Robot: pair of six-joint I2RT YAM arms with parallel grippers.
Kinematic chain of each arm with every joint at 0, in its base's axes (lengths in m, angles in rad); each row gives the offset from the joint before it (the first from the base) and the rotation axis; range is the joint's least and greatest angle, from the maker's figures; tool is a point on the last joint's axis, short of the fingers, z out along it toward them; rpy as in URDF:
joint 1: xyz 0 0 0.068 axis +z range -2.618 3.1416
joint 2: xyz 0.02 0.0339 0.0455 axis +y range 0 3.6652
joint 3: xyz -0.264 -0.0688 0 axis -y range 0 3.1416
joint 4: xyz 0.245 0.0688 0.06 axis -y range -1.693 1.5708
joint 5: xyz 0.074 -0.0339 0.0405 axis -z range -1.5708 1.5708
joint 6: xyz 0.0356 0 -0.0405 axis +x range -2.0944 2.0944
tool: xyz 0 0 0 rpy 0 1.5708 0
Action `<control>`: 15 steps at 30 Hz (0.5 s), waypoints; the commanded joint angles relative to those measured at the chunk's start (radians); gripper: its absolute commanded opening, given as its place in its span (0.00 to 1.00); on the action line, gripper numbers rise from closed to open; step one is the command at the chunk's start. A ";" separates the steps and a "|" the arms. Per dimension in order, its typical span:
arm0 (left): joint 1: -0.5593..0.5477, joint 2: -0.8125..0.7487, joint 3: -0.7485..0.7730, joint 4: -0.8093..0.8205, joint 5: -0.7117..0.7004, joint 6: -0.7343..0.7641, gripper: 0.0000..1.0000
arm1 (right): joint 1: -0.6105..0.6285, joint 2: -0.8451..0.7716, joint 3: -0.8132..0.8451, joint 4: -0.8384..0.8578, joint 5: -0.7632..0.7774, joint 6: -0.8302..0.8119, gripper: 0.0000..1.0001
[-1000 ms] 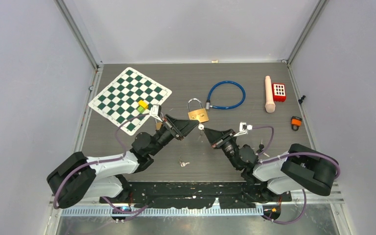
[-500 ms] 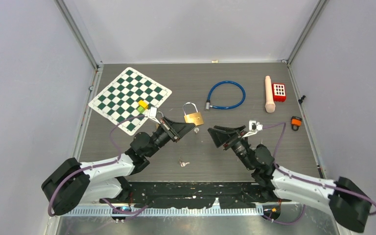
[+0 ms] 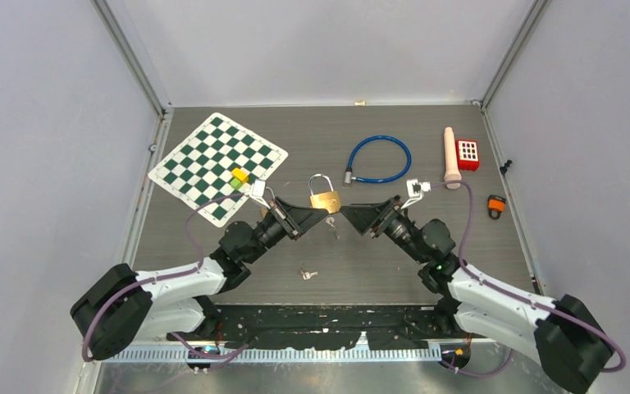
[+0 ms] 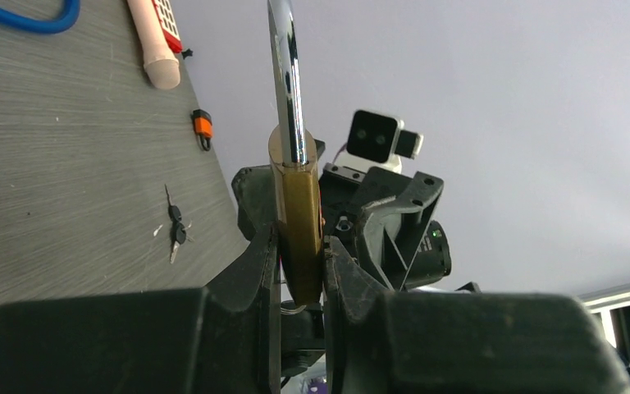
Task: Unlock with the key
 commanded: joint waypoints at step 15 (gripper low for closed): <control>0.005 0.018 0.047 0.247 0.033 -0.029 0.00 | -0.019 0.431 0.125 0.581 -0.235 0.349 0.15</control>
